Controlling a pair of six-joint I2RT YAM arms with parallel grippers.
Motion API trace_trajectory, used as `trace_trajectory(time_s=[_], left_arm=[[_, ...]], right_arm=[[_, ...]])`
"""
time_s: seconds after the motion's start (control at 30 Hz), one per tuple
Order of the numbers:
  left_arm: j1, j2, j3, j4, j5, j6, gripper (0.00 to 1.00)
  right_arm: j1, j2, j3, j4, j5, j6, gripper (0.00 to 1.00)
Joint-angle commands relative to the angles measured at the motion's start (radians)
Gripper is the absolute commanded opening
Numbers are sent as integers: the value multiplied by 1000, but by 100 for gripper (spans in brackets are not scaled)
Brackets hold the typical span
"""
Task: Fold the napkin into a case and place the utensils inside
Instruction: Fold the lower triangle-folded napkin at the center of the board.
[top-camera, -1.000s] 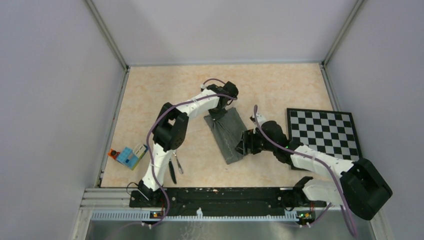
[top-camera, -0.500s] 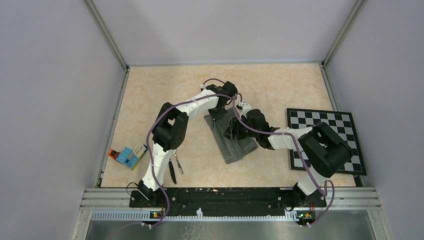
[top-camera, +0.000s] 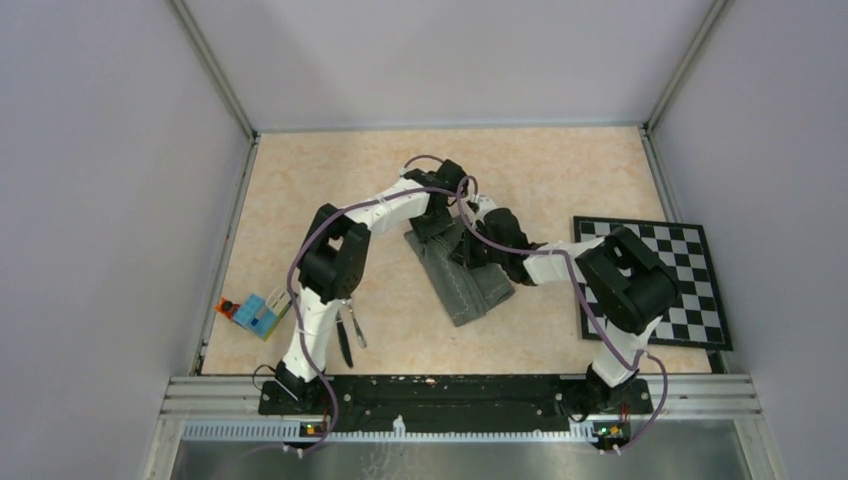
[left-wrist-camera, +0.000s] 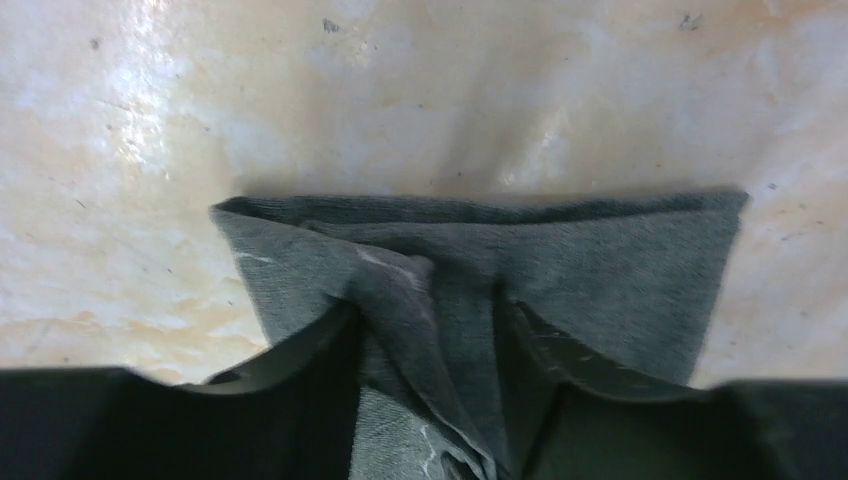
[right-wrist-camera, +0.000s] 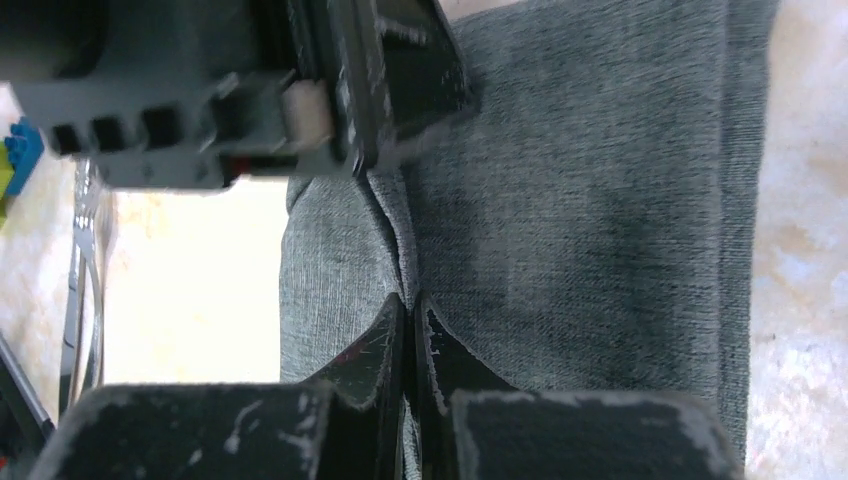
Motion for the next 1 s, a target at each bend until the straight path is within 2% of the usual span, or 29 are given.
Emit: trace_trajectory(time_s=[0.0, 0.07, 0.17, 0.3, 0.37, 0.47, 0.57, 0.67, 0.73, 0.8, 0.97], left_arm=[[16, -132, -69, 63, 76, 94, 63], [19, -186, -96, 99, 115, 151, 75], [29, -264, -151, 150, 178, 233, 86], [58, -373, -277, 240, 231, 323, 95], [86, -433, -364, 303, 268, 355, 97], [170, -513, -545, 436, 390, 375, 90], [235, -561, -682, 589, 505, 385, 75], [247, -552, -725, 649, 557, 403, 58], [247, -524, -724, 666, 582, 409, 46], [245, -493, -720, 678, 587, 412, 39], [241, -456, -699, 683, 560, 431, 38]], right_arm=[[-49, 44, 74, 46, -77, 13, 0], [-66, 60, 86, 50, -125, 14, 0], [-75, 77, 107, 43, -177, 3, 0], [-77, 97, 125, 36, -203, 10, 0], [-83, 109, 135, 24, -201, 15, 0], [-93, 122, 144, 12, -196, 32, 0], [-102, 121, 148, -22, -164, 46, 0], [-102, 113, 156, -57, -139, 45, 3], [-102, 106, 163, -74, -133, 29, 12], [-102, 96, 176, -101, -138, 4, 23], [-102, 40, 211, -154, -137, -66, 44]])
